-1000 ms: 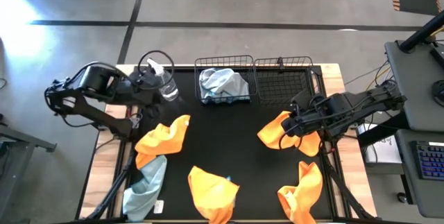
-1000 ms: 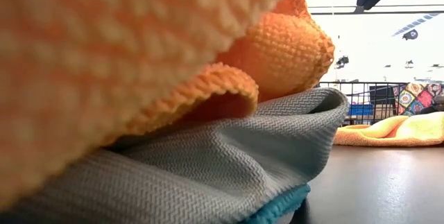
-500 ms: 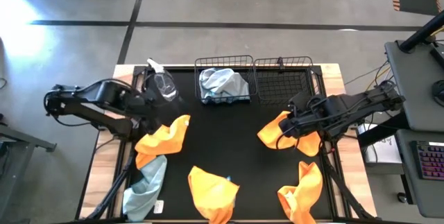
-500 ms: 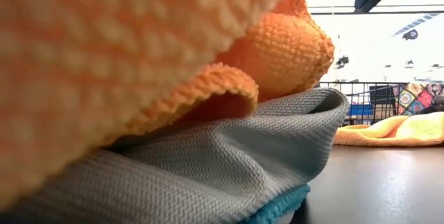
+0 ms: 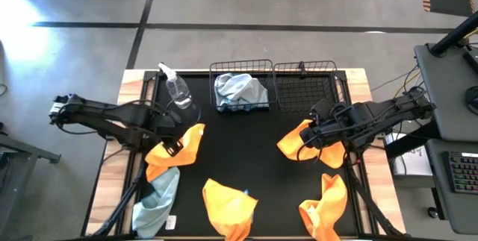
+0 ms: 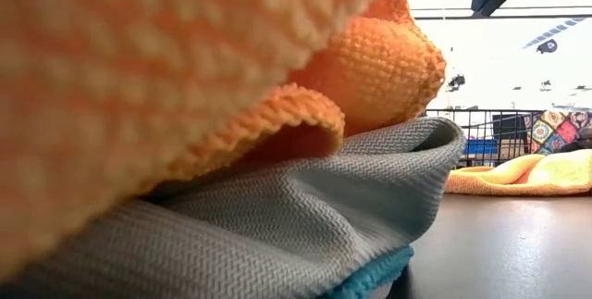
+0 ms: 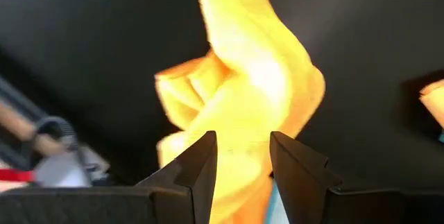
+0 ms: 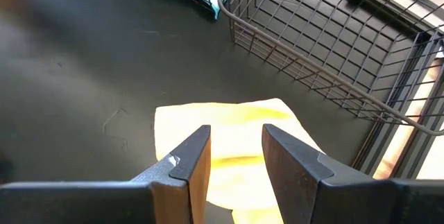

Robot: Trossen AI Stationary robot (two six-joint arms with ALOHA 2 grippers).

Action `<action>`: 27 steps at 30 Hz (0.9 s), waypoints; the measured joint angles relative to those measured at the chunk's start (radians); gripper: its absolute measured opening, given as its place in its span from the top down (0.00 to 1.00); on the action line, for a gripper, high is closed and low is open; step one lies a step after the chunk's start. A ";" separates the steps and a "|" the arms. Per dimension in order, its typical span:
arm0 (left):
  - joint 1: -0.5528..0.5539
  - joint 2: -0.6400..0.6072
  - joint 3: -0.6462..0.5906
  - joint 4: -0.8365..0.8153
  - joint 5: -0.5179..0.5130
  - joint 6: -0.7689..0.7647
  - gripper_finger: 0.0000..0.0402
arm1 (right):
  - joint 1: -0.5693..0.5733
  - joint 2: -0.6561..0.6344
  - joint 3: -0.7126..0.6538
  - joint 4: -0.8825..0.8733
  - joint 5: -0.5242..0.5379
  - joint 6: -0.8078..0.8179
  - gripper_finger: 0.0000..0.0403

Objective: Sort microfiber towel by color & place in baskets
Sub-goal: Put the top left orange microfiber towel into the right black wire basket

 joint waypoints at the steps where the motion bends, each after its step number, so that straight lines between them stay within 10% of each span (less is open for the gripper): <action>1: 0.000 0.003 -0.017 0.018 0.004 0.000 0.70 | 0.000 0.000 0.000 0.000 0.000 -0.004 0.69; 27: 0.000 0.124 -0.313 0.380 0.176 -0.023 0.70 | 0.000 0.000 0.000 0.002 0.000 -0.017 0.69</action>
